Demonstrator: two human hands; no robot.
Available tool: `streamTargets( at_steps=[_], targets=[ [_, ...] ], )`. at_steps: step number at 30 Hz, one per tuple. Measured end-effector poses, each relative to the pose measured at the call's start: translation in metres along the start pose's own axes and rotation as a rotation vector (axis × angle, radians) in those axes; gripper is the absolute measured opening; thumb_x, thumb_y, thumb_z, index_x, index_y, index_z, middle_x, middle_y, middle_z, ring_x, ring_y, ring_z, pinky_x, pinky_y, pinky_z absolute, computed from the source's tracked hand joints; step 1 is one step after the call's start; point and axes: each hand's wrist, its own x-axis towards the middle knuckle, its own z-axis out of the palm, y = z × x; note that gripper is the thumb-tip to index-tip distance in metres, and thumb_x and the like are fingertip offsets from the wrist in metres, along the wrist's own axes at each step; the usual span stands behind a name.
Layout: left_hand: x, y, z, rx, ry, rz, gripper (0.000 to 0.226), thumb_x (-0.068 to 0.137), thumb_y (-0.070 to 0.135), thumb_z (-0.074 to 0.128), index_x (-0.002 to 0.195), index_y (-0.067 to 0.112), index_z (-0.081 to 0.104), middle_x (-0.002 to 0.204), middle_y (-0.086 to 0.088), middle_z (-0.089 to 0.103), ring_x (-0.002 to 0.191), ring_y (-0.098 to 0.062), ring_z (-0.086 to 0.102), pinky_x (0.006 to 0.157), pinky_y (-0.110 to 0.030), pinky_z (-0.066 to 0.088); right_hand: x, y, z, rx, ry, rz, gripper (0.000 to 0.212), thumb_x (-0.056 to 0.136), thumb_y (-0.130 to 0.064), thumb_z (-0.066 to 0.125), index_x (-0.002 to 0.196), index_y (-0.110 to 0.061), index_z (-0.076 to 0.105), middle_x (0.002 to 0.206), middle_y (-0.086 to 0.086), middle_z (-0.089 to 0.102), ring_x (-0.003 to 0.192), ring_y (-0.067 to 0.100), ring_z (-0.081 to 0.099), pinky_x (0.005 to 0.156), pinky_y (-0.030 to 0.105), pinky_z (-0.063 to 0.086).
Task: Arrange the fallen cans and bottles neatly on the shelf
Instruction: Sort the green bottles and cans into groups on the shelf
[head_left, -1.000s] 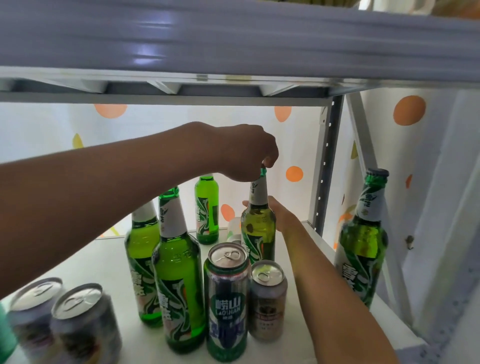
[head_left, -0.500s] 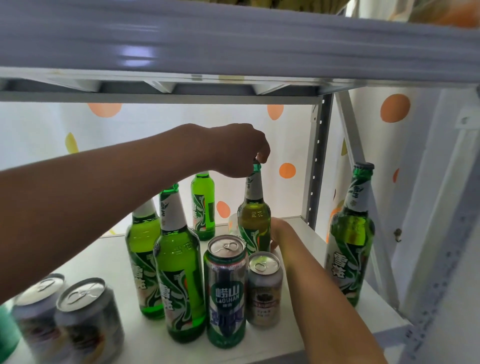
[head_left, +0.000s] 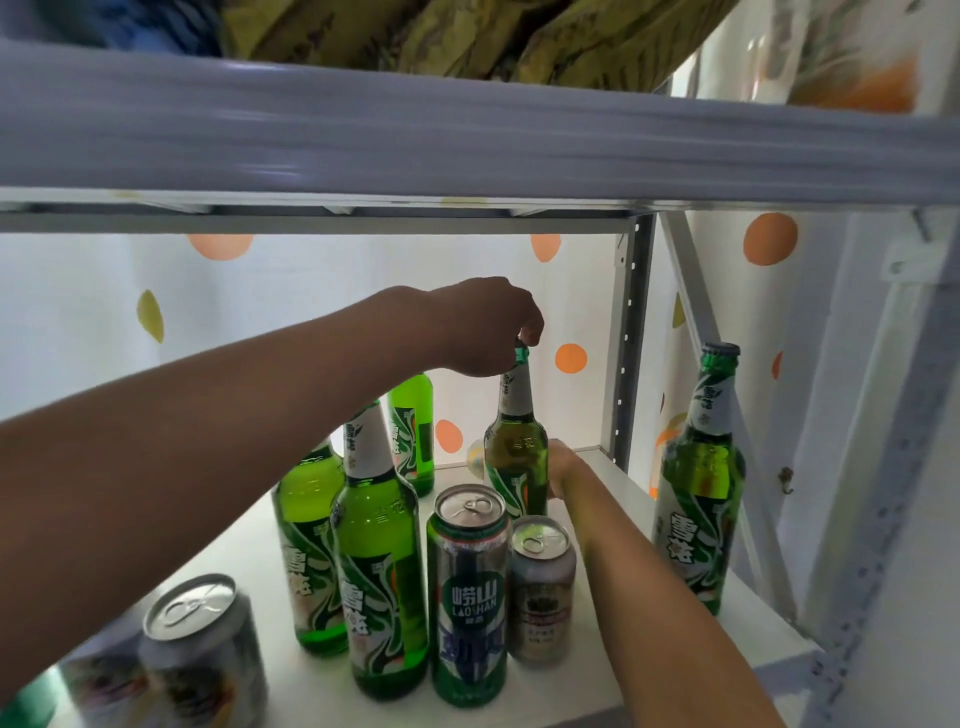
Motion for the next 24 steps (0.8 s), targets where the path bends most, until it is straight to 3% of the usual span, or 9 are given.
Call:
streamTargets(
  at_steps=[2, 4, 8, 10, 12, 16, 21, 24],
  targets=[
    [0.000, -0.001, 0.001, -0.014, 0.011, -0.005, 0.044, 0.084, 0.005, 0.047, 0.122, 0.021, 0.062, 0.123, -0.003, 0.059, 0.111, -0.025, 0.055, 0.096, -0.040, 0.047, -0.018, -0.013, -0.006, 0.092, 0.143, -0.064, 0.036, 0.082, -0.028, 0.074, 0.097, 0.003, 0.066, 0.090, 0.017, 0.069, 0.070, 0.026, 0.066, 0.059, 0.031, 0.054],
    [0.000, 0.000, 0.002, -0.018, 0.022, -0.008, 0.044, 0.083, 0.004, 0.047, 0.121, 0.021, 0.063, 0.123, -0.002, 0.060, 0.111, -0.024, 0.055, 0.096, -0.038, 0.047, -0.030, -0.027, -0.012, 0.246, 0.196, -0.069, 0.040, 0.078, -0.038, 0.074, 0.097, -0.003, 0.066, 0.086, 0.013, 0.068, 0.070, 0.024, 0.066, 0.054, 0.026, 0.051],
    [-0.002, 0.002, 0.002, -0.035, 0.028, -0.016, 0.043, 0.088, 0.005, 0.045, 0.125, 0.020, 0.061, 0.132, -0.001, 0.056, 0.119, -0.022, 0.051, 0.102, -0.036, 0.042, -0.055, -0.049, -0.020, 0.538, 0.246, -0.108, 0.051, 0.072, -0.037, 0.074, 0.107, -0.003, 0.061, 0.079, 0.013, 0.061, 0.058, 0.022, 0.061, 0.067, 0.033, 0.056],
    [-0.005, 0.002, 0.003, -0.035, 0.031, -0.012, 0.044, 0.090, 0.006, 0.043, 0.129, 0.021, 0.059, 0.137, -0.002, 0.053, 0.123, -0.022, 0.049, 0.104, -0.035, 0.040, -0.067, -0.057, -0.023, 0.651, 0.284, -0.130, 0.047, 0.073, -0.037, 0.074, 0.105, -0.006, 0.059, 0.080, 0.013, 0.062, 0.062, 0.024, 0.065, 0.062, 0.031, 0.053],
    [-0.008, 0.003, 0.005, -0.023, 0.032, -0.008, 0.046, 0.093, 0.006, 0.040, 0.134, 0.020, 0.055, 0.141, -0.002, 0.050, 0.128, -0.022, 0.046, 0.105, -0.031, 0.037, -0.083, -0.064, -0.023, 0.680, 0.300, -0.172, 0.047, 0.076, -0.041, 0.072, 0.106, -0.007, 0.058, 0.081, 0.012, 0.064, 0.067, 0.026, 0.067, 0.050, 0.025, 0.047],
    [-0.014, 0.004, 0.007, -0.030, 0.017, -0.004, 0.048, 0.096, 0.007, 0.037, 0.141, 0.019, 0.047, 0.146, -0.002, 0.045, 0.135, -0.023, 0.039, 0.112, -0.035, 0.032, -0.122, -0.073, -0.021, 0.658, 0.403, -0.260, 0.051, 0.082, -0.043, 0.069, 0.111, -0.004, 0.054, 0.084, 0.012, 0.068, 0.069, 0.022, 0.069, 0.048, 0.024, 0.044],
    [-0.021, 0.001, 0.009, -0.032, -0.019, 0.007, 0.046, 0.097, 0.011, 0.040, 0.142, 0.015, 0.044, 0.146, -0.008, 0.045, 0.133, -0.027, 0.041, 0.110, -0.039, 0.034, -0.170, -0.074, -0.014, 0.597, 0.497, -0.341, 0.041, 0.082, -0.044, 0.070, 0.093, -0.005, 0.061, 0.092, 0.016, 0.072, 0.056, 0.015, 0.063, 0.044, 0.022, 0.037],
    [-0.027, -0.003, 0.010, -0.044, 0.045, -0.006, 0.051, 0.096, 0.017, 0.046, 0.146, 0.016, 0.038, 0.147, -0.010, 0.042, 0.136, -0.027, 0.038, 0.111, -0.040, 0.033, -0.201, -0.068, -0.012, 0.535, 0.535, -0.377, 0.035, 0.081, -0.044, 0.070, 0.077, -0.012, 0.058, 0.092, 0.019, 0.073, 0.048, 0.013, 0.053, 0.035, 0.018, 0.033]
  ],
)
